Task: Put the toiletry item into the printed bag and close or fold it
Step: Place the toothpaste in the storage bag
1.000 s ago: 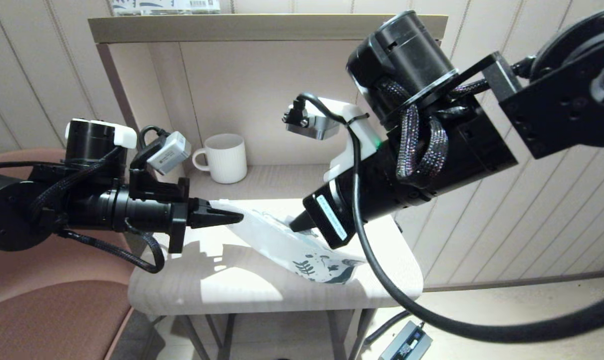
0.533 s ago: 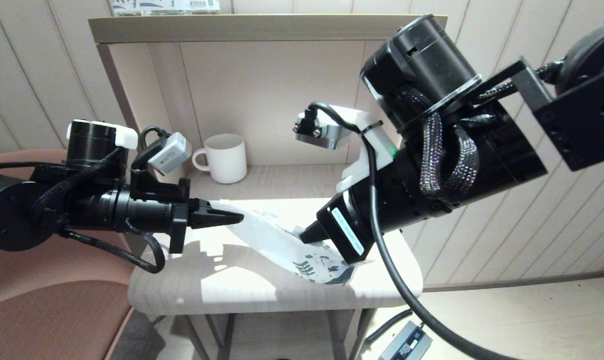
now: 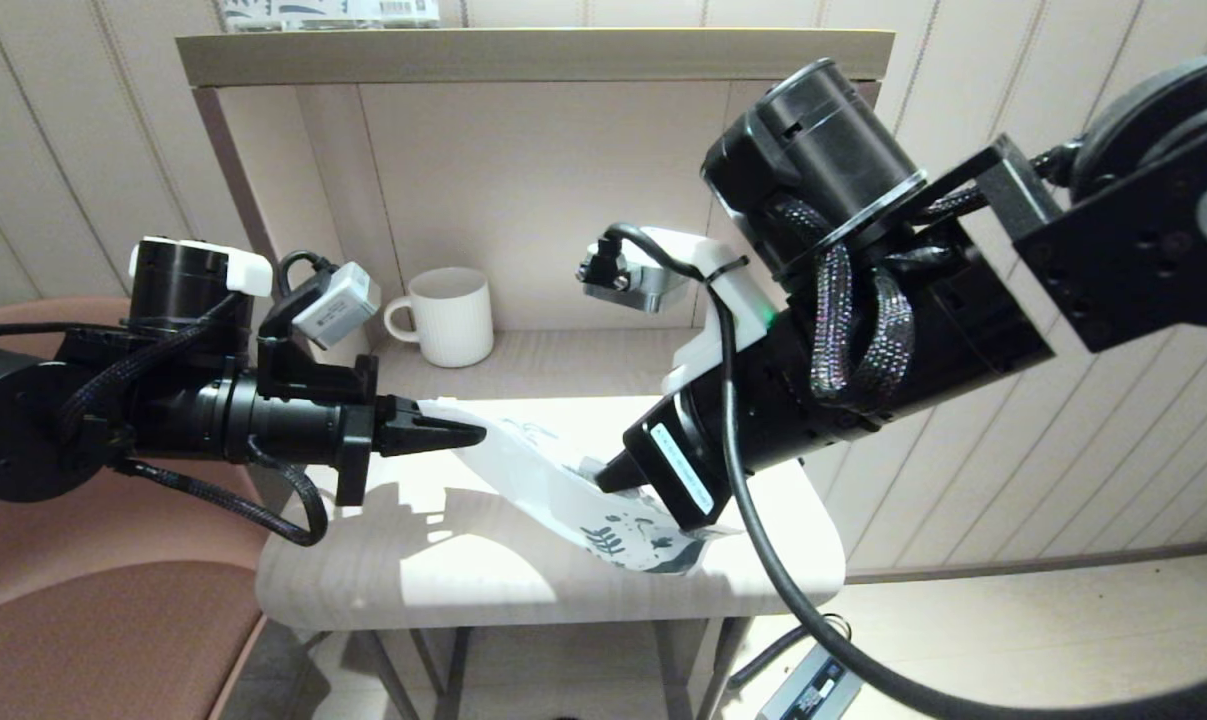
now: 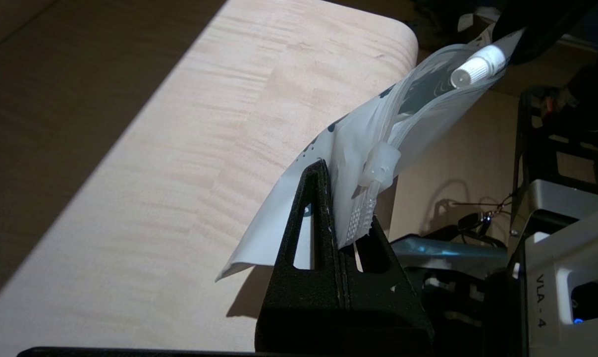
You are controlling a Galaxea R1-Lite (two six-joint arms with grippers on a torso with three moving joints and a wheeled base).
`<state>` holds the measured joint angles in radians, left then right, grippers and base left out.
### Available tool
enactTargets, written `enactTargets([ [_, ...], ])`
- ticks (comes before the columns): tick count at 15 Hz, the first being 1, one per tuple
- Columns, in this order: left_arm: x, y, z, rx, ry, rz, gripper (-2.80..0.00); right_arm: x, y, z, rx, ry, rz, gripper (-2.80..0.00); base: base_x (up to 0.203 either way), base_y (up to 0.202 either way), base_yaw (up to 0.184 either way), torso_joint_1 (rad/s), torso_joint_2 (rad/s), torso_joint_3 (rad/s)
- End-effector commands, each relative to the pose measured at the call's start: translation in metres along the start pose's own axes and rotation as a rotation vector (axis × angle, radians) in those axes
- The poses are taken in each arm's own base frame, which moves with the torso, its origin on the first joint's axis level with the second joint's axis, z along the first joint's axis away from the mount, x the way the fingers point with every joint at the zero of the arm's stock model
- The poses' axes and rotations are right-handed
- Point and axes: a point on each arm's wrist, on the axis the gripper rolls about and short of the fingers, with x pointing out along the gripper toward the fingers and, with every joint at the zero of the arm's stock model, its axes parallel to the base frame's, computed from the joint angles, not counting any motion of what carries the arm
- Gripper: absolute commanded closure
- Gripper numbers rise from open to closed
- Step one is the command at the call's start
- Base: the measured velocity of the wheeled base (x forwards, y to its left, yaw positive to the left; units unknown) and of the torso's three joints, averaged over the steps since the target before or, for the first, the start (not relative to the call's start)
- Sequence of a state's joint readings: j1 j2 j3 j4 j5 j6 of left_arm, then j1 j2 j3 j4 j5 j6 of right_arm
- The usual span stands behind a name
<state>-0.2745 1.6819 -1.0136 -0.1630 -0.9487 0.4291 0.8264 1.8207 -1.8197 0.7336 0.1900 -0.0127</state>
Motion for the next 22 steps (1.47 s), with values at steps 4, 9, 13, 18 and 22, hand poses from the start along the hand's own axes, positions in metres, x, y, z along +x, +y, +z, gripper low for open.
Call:
enactTargets([
  [4,-0.001,-0.001,0.001,0.006,-0.005,-0.006,0.0,0.015,-0.002,0.004,0.001,0.016,0.0,0.0,0.0,0.0,0.0,0.0,0.0,0.0],
  [9,-0.001,-0.002,0.002,0.006,-0.008,-0.009,0.0,0.028,-0.004,0.011,0.005,0.013,-0.004,0.0,0.0,0.0,0.0,0.0,0.0,0.0],
  [13,-0.001,-0.002,0.002,0.003,-0.007,-0.009,0.0,0.041,-0.002,0.014,-0.004,0.019,-0.039,-2.8,0.0,0.0,0.0,0.0,0.0,0.0],
  [18,0.0,0.0,0.0,0.0,-0.003,-0.007,0.0,0.029,0.0,0.015,-0.011,-0.002,-0.038,-2.8,0.0,0.0,0.0,0.0,0.0,0.0],
  [22,0.001,0.001,-0.001,-0.005,-0.002,-0.007,0.0,0.005,0.007,0.015,-0.02,-0.04,-0.035,-2.8,0.0,0.0,0.0,0.0,0.0,0.0],
])
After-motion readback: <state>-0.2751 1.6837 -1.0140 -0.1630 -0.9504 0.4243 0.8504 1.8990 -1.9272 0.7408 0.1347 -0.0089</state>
